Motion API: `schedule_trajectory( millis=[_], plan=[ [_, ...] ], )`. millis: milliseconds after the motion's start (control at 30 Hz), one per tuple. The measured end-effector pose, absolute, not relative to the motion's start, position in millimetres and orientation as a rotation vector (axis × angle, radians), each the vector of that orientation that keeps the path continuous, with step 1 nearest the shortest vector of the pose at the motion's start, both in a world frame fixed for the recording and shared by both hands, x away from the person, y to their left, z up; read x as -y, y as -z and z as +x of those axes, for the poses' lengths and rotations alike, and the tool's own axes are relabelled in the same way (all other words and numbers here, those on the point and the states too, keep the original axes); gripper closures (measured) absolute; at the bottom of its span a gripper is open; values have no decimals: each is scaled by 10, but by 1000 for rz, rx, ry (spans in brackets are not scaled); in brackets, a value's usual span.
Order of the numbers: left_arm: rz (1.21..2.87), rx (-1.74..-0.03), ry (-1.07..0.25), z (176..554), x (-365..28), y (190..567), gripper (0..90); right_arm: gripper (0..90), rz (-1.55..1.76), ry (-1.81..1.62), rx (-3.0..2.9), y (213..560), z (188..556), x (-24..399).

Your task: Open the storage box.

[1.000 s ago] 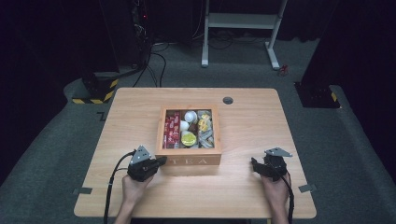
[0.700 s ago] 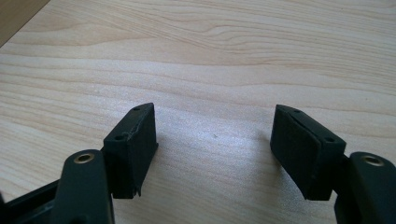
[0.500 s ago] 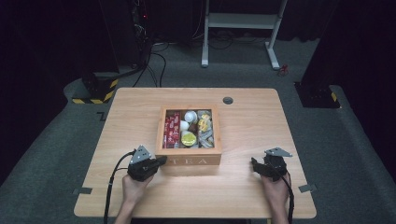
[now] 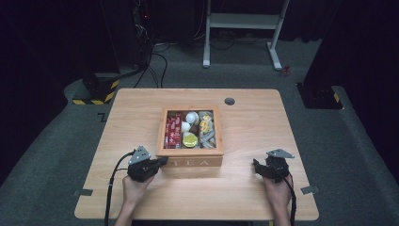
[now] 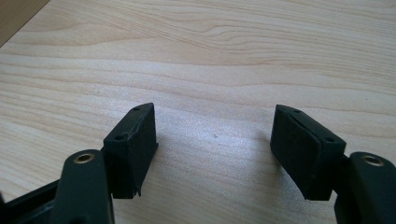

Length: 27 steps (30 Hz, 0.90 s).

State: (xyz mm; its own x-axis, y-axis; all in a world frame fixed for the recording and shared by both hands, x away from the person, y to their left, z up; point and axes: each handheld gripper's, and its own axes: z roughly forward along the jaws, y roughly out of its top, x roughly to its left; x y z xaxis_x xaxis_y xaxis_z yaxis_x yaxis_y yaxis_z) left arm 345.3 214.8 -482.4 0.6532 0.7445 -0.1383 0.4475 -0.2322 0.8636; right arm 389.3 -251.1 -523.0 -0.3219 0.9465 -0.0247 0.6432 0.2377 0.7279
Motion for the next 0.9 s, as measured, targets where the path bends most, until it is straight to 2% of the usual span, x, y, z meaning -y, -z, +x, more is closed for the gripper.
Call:
schedule_trajectory(
  millis=[900],
  plan=[
    [1851, -918, -415, 3477, -2150, 4627, 900, 315, 1450, -864, -2052, 5230, 3894, 2512]
  ],
)
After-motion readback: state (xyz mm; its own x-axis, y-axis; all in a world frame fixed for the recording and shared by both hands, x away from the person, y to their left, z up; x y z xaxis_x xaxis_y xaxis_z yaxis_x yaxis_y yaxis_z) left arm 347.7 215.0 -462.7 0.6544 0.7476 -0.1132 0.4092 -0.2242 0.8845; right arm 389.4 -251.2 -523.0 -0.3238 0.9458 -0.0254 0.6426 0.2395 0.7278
